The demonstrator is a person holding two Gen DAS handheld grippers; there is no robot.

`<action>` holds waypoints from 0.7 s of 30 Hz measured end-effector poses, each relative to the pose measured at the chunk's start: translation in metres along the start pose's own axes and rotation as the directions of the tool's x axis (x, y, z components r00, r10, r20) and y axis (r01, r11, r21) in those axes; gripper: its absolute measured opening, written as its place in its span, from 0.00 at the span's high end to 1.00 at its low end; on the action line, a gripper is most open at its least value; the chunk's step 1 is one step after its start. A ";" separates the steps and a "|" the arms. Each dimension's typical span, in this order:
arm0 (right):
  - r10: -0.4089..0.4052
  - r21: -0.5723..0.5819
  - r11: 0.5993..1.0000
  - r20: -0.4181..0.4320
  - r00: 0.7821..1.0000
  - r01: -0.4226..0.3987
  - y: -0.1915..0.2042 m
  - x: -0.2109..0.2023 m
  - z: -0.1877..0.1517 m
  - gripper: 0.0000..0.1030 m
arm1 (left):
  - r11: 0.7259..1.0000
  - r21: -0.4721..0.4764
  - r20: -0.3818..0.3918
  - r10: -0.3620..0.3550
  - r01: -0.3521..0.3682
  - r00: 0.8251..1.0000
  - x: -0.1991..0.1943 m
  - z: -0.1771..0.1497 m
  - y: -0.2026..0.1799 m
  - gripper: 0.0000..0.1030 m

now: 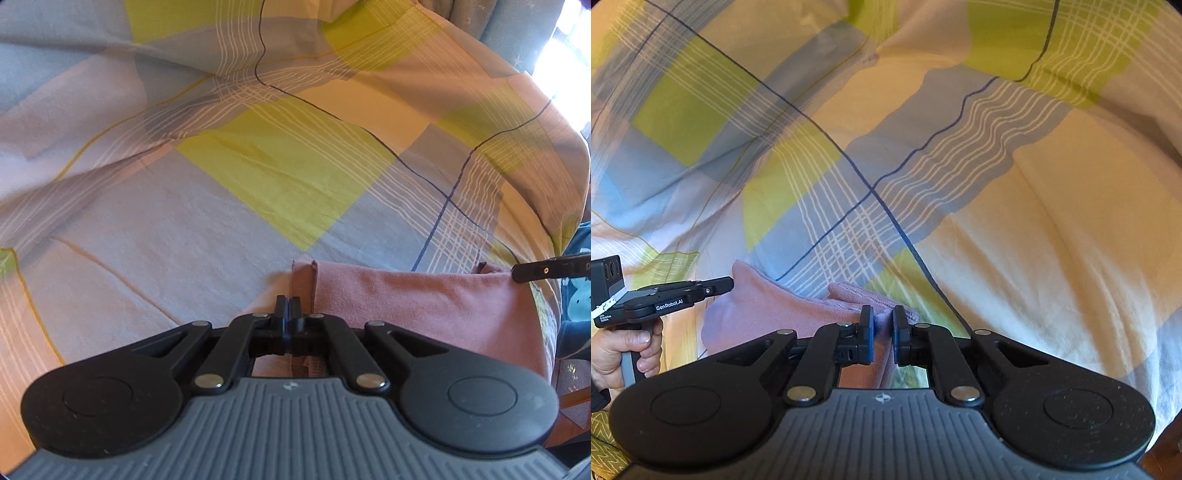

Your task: Fold clothes

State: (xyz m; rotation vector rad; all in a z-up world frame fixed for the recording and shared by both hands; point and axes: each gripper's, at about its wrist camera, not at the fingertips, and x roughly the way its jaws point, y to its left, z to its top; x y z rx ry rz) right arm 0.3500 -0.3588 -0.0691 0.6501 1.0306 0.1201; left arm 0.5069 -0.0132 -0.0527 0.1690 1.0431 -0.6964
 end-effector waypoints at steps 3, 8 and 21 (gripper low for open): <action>-0.005 -0.026 1.000 0.012 1.000 0.005 -0.002 0.001 -0.003 0.94 | 0.998 -0.065 0.041 0.004 -0.001 0.999 -0.012 -0.006 0.004 1.00; -0.024 -0.004 1.000 0.081 0.996 0.024 0.007 -0.012 -0.008 0.75 | 0.991 -0.117 0.078 -0.064 0.073 0.995 -0.031 -0.012 0.001 0.78; -0.095 -0.263 0.957 0.104 0.990 0.119 0.037 -0.001 -0.018 0.88 | 0.995 0.082 0.167 0.034 -0.049 0.985 -0.018 -0.047 -0.025 1.00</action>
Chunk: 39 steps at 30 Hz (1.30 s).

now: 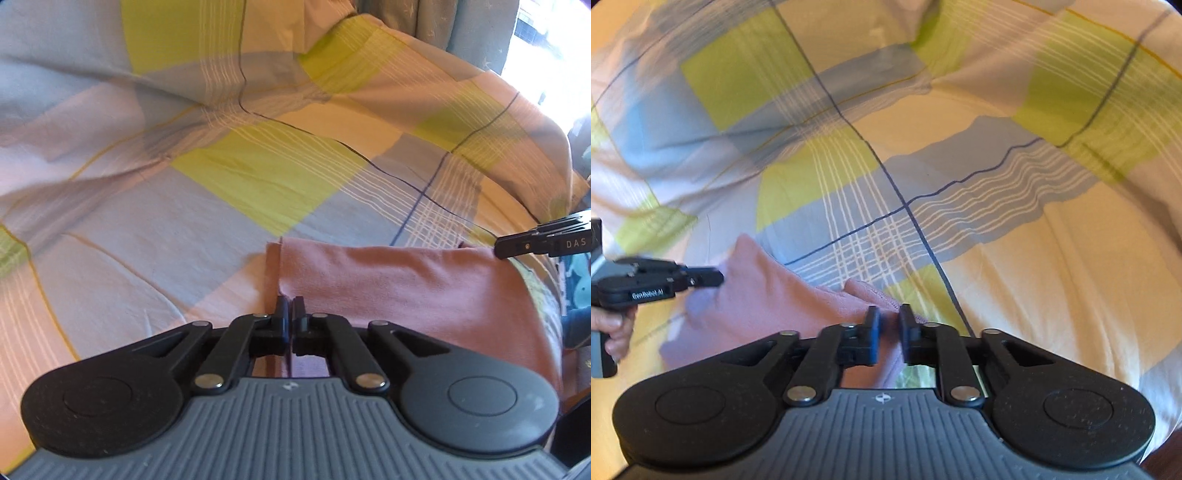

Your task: Fold clothes

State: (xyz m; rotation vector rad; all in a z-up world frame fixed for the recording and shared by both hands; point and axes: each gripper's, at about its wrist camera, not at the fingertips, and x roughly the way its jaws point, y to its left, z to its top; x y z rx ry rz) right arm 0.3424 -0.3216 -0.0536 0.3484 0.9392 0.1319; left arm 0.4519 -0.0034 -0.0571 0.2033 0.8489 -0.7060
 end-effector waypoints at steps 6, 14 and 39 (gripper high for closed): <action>-0.037 -0.066 0.997 0.012 0.999 0.037 0.000 0.011 0.001 0.84 | 0.996 0.013 0.076 0.086 -0.088 0.993 -0.008 -0.014 0.004 1.00; -0.052 -0.108 0.992 0.180 0.982 0.072 0.004 -0.017 -0.006 0.81 | 0.974 -0.022 0.145 0.225 -0.225 0.963 -0.060 -0.050 -0.002 1.00; -0.110 -0.834 0.496 0.215 0.970 0.241 0.160 -0.078 -0.193 0.56 | 0.529 0.750 0.230 0.355 -0.397 0.906 -0.081 -0.150 -0.167 0.70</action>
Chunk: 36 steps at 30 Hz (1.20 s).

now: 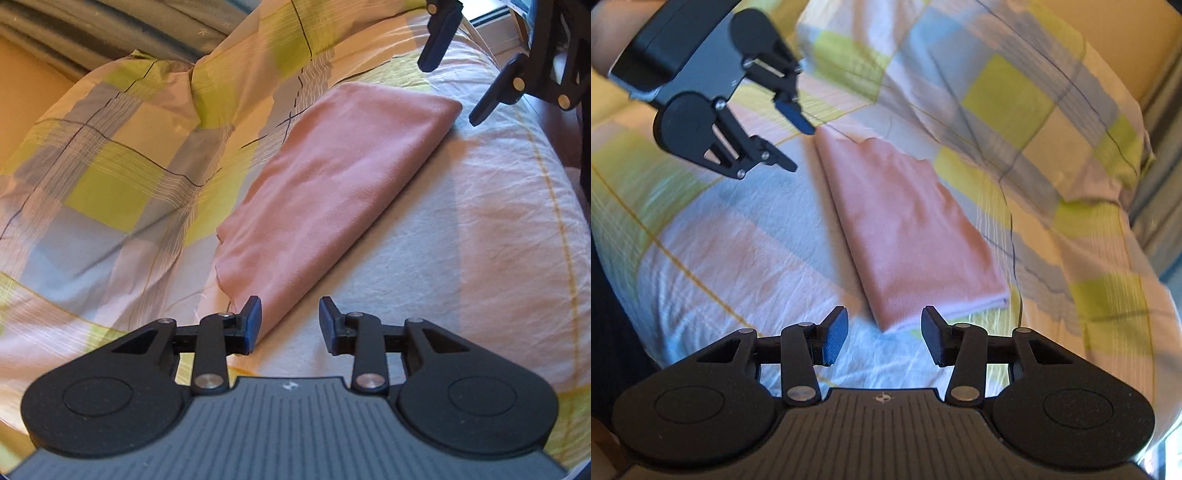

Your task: Fold clothes

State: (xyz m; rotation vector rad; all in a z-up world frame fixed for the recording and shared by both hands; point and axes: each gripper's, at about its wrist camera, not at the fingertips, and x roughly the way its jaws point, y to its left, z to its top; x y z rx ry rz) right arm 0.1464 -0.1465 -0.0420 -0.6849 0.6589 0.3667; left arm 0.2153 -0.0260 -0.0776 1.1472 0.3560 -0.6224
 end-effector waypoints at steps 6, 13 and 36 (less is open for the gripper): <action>-0.057 -0.224 0.973 -0.002 0.998 0.055 0.023 0.035 -0.005 0.56 | 0.972 0.232 0.059 0.031 -0.044 0.998 0.023 -0.008 -0.015 0.70; -0.147 -0.369 0.917 0.048 0.988 0.154 0.025 0.059 -0.009 0.58 | 0.879 0.463 0.093 0.082 -0.116 0.992 0.056 -0.006 -0.025 0.82; -0.240 -0.439 0.878 -0.055 0.969 0.192 -0.049 0.053 -0.094 0.87 | 0.954 -0.249 -0.034 -0.183 0.170 0.982 -0.054 0.032 -0.011 0.95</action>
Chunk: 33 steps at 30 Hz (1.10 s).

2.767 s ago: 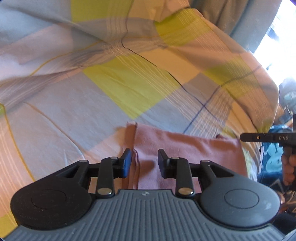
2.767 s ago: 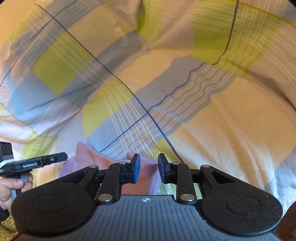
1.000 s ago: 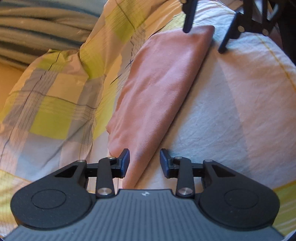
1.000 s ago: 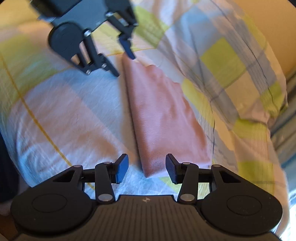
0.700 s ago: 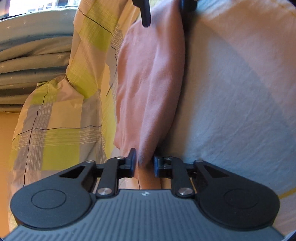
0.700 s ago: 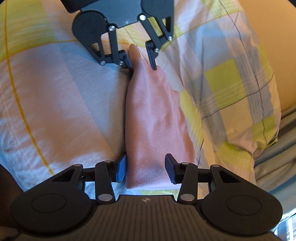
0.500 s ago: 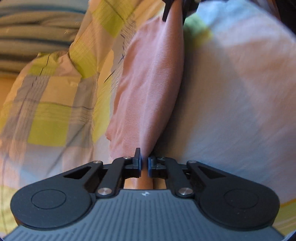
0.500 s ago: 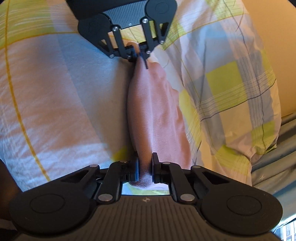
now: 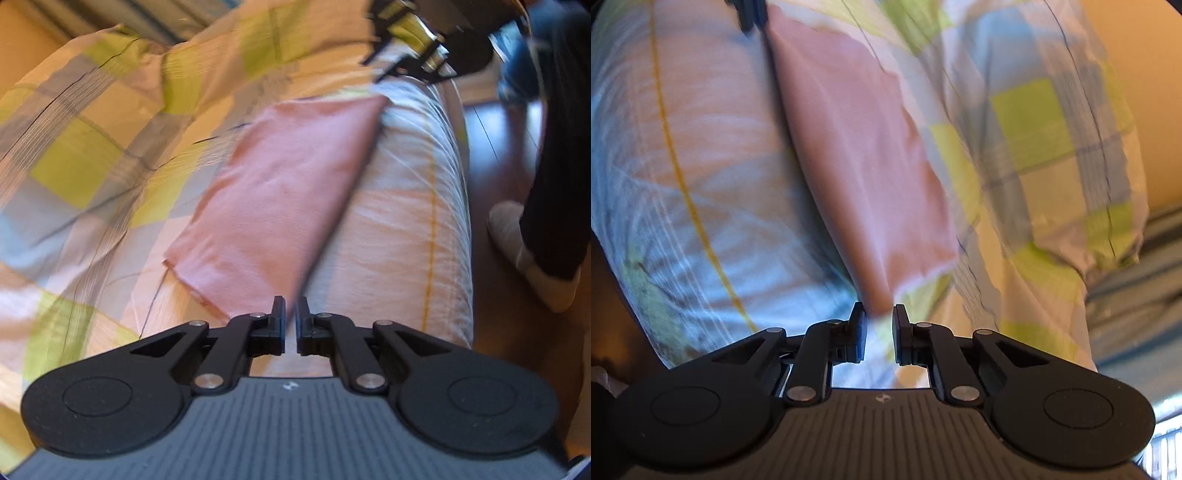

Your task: Fold clothes

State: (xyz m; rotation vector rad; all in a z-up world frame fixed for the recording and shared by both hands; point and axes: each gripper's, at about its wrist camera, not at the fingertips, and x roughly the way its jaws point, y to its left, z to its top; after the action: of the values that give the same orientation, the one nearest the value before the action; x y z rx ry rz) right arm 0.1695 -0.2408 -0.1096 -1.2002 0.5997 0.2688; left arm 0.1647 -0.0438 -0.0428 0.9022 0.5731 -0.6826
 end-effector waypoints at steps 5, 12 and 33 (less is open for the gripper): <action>-0.034 0.321 0.945 -0.102 0.994 0.065 -0.041 0.006 -0.031 0.86 | 0.988 -0.151 0.040 0.045 -0.039 0.998 0.004 0.017 0.037 0.87; 0.105 0.753 0.604 0.247 0.963 -0.259 -0.103 0.021 -0.019 0.86 | 0.965 -0.257 0.104 -0.014 0.041 0.994 0.066 0.069 0.051 0.84; 0.250 0.728 0.503 0.394 0.885 -0.466 -0.114 0.107 0.029 0.96 | 0.798 -0.601 0.105 0.033 0.037 0.994 0.140 0.031 0.111 0.76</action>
State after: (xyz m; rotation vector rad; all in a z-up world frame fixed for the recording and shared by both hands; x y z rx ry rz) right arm 0.3218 -0.2668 -0.0735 -0.1080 0.6507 0.4289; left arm 0.3438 -0.0615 -0.0690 0.2585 0.6405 -0.4965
